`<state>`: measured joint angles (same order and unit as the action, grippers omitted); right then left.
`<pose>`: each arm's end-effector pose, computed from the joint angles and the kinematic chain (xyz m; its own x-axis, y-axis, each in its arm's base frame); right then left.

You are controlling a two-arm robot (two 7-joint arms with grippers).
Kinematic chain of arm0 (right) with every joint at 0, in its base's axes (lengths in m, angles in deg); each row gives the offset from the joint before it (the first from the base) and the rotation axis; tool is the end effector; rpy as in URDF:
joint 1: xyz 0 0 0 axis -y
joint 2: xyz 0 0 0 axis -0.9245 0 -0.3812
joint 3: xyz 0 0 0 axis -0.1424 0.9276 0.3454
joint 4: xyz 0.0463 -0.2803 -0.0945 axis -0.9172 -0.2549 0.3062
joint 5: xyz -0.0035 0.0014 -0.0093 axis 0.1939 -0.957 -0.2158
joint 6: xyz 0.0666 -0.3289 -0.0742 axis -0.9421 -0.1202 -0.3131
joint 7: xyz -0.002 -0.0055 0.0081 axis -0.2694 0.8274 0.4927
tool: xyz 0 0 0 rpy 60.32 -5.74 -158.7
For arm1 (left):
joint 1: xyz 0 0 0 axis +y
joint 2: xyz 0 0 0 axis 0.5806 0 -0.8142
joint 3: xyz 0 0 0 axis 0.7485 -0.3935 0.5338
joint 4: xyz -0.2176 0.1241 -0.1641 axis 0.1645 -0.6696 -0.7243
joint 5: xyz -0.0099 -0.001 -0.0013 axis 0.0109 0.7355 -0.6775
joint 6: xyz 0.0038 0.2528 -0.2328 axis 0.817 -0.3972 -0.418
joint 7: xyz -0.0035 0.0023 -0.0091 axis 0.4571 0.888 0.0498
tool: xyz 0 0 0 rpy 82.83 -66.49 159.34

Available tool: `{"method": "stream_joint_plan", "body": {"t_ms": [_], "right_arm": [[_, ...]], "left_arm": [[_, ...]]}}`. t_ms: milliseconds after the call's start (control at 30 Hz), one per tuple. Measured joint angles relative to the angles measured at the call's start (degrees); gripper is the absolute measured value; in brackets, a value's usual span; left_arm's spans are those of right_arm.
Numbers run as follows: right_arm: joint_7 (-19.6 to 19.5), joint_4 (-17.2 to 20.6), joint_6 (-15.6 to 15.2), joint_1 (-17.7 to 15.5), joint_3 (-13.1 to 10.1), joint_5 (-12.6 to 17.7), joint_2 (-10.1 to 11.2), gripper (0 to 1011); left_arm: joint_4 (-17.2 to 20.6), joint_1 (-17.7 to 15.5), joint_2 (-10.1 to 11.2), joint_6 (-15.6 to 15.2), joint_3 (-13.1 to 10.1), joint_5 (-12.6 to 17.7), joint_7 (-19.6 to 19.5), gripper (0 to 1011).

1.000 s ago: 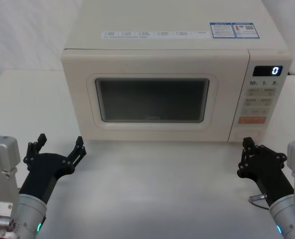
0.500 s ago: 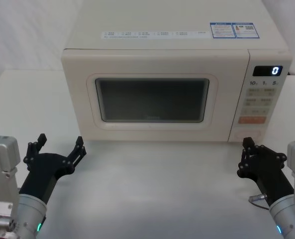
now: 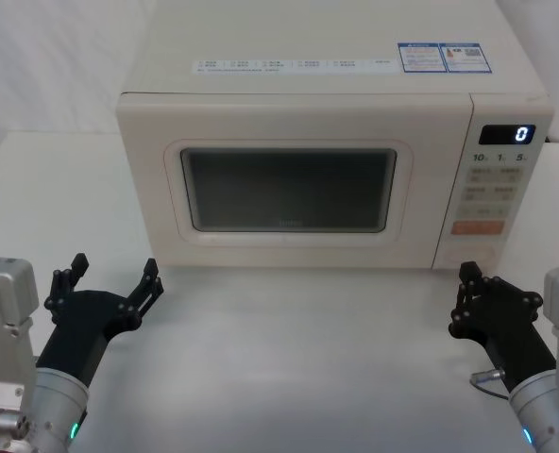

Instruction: Press the button to open the microwave door with one hand; close the microwave door with the other hand.

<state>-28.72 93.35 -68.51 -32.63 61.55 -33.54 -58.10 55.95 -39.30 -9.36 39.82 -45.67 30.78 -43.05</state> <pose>0.2971 0.0475 -0.3075 0.2603 -0.9637 0.0595 0.9638 0.2630 0.0432 0.2854 0.0361 -0.2941 0.1246 0.9917 -0.0326 -0.9921 0.1240 -0.0175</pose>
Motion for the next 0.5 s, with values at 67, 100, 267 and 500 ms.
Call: {"method": "stream_joint_plan", "body": {"t_ms": [67, 100, 267, 500], "right_arm": [[0.6, 0.0, -0.2, -0.1, -0.4, 0.1, -0.3, 0], [1.1, 0.0, -0.3, -0.2, -0.7, 0.5, -0.5, 0], [3.0, -0.2, -1.1, -0.2, -1.7, 2.2, -1.2, 0], [6.2, -1.9, -3.6, 0.7, -3.5, 5.7, -2.4, 0]], "left_arm": [[0.0, 0.0, 0.0, 0.0, 0.0, 0.0, 0.0, 1001], [0.0, 0.0, 0.0, 0.0, 0.0, 0.0, 0.0, 1001], [0.0, 0.0, 0.0, 0.0, 0.0, 0.0, 0.0, 1001], [0.0, 0.0, 0.0, 0.0, 0.0, 0.0, 0.0, 1001]]}}
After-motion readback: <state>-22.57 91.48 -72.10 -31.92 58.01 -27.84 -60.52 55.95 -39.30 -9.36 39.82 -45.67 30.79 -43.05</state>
